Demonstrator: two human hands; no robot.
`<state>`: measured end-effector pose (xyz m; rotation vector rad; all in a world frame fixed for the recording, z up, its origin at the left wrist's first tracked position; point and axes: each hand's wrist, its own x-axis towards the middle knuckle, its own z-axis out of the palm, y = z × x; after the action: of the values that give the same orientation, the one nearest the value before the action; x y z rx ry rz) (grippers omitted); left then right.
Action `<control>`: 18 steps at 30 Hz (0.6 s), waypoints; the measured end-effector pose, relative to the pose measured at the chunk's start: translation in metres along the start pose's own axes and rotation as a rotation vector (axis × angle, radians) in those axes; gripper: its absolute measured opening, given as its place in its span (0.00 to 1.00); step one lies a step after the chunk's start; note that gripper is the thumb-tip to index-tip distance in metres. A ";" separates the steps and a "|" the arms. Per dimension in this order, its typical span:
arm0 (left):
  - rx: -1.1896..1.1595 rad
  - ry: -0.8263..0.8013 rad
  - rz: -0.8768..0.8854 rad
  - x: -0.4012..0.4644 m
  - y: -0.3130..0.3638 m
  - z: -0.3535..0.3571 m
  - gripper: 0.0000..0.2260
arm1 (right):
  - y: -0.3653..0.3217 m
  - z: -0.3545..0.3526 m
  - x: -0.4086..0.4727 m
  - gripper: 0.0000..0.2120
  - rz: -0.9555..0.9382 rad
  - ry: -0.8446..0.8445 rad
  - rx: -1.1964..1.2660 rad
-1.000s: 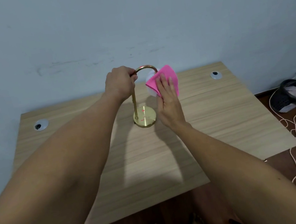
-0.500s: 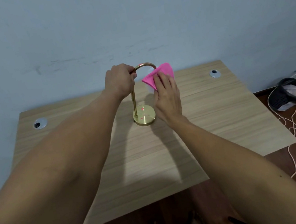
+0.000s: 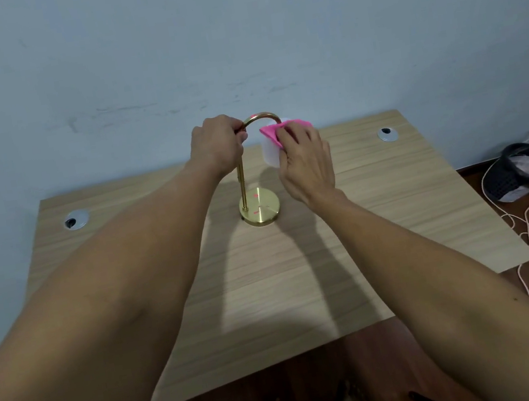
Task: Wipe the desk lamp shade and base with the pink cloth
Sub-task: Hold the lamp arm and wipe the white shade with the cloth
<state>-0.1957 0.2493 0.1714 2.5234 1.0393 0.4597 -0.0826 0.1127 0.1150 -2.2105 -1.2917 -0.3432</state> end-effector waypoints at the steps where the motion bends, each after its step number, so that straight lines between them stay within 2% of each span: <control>1: 0.002 -0.001 0.006 0.000 0.000 0.000 0.10 | 0.005 0.000 0.001 0.19 -0.049 -0.015 -0.066; 3: 0.007 -0.009 0.016 0.001 -0.001 0.000 0.10 | 0.010 -0.001 0.004 0.19 -0.016 -0.034 -0.073; 7: 0.015 -0.015 0.014 0.003 0.000 -0.001 0.10 | 0.002 0.002 0.006 0.20 0.181 0.006 0.164; 13: -0.001 -0.017 0.015 0.002 -0.003 0.000 0.10 | 0.025 0.017 -0.019 0.30 -0.143 -0.067 -0.143; 18: -0.001 -0.020 0.017 0.001 -0.002 -0.002 0.10 | 0.040 0.026 -0.038 0.29 -0.275 -0.121 -0.208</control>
<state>-0.1970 0.2524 0.1723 2.5327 1.0109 0.4384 -0.0689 0.0848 0.0630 -2.2516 -1.7010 -0.4725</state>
